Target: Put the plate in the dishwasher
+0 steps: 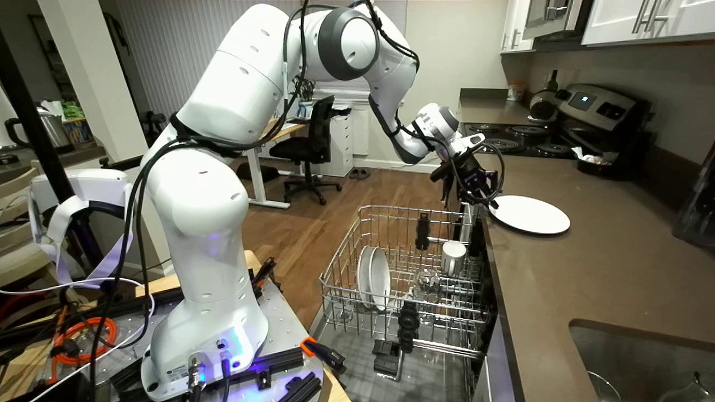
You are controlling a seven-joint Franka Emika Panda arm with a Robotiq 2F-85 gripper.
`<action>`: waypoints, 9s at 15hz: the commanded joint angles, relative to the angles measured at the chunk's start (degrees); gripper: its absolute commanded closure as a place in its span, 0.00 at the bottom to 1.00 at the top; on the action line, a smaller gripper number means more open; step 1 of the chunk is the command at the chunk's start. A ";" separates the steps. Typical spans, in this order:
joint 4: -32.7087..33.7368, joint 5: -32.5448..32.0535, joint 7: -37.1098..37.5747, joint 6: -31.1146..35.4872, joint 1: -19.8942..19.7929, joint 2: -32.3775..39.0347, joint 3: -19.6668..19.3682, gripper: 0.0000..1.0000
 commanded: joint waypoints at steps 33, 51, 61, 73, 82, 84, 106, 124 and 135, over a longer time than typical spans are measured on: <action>-11.91 -14.89 13.64 7.47 3.07 -5.56 -0.77 0.42; -15.20 -26.77 32.28 -13.74 5.38 -5.70 4.19 0.93; -20.28 -25.59 36.87 -22.85 7.49 -9.37 9.11 0.94; -28.47 -21.77 35.11 -22.98 7.65 -17.67 14.34 0.94; -37.26 -18.71 32.57 -18.95 7.50 -26.02 18.44 0.94; -39.15 -17.14 30.85 -16.30 7.22 -28.06 19.07 0.94; -47.83 24.63 -17.36 5.02 5.35 -47.58 12.97 0.94; -46.43 41.70 -30.16 4.39 2.40 -46.98 10.27 0.93; -44.73 44.20 -32.05 6.20 2.62 -37.21 10.50 0.94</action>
